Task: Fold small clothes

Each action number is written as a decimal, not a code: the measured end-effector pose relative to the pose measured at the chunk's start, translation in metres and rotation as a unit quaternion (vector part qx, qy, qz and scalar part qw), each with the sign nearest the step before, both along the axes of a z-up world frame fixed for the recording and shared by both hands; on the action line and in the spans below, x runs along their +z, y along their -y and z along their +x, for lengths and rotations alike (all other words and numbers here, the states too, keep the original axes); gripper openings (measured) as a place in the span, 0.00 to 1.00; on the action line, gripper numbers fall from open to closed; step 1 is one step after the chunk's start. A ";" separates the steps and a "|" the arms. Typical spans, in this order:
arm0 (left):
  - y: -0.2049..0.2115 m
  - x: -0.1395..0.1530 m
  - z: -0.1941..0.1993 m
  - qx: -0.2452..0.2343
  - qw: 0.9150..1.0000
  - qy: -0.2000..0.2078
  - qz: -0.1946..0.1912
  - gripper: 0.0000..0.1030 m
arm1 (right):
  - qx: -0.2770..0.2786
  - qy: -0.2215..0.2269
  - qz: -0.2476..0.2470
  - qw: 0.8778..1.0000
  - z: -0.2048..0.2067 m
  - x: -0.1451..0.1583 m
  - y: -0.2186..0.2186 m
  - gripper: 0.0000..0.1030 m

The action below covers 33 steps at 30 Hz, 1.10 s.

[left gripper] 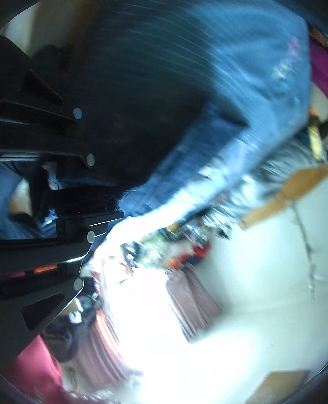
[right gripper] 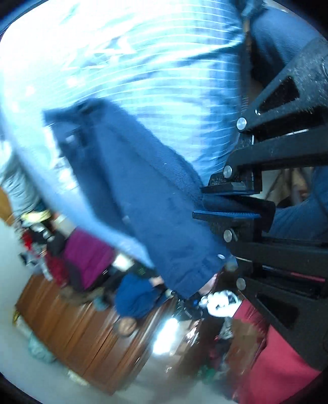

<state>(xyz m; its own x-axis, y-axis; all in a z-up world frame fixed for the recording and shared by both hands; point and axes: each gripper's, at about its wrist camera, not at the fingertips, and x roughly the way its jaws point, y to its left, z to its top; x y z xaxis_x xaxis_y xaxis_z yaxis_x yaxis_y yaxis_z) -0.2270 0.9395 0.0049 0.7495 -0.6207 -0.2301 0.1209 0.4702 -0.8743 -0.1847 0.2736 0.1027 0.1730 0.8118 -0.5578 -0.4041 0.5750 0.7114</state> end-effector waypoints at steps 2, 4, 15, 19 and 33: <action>-0.008 0.015 0.014 0.014 1.000 0.022 -0.010 0.15 | -0.008 0.012 0.019 1.000 0.014 0.014 0.001 0.09; -0.012 0.028 0.034 0.027 0.999 0.035 -0.013 0.15 | -0.020 0.023 0.030 0.999 0.031 0.025 0.003 0.08; -0.059 0.060 0.179 0.041 0.998 0.000 0.048 0.11 | -0.007 0.056 0.033 0.998 0.164 0.053 -0.054 0.08; -0.050 0.043 0.160 0.005 0.997 -0.041 0.070 0.29 | 0.032 0.051 0.019 0.998 0.157 0.044 -0.060 0.08; -0.030 -0.102 -0.027 -0.039 0.982 -0.183 -0.004 0.61 | 0.000 0.006 -0.022 1.000 0.084 0.021 -0.025 0.08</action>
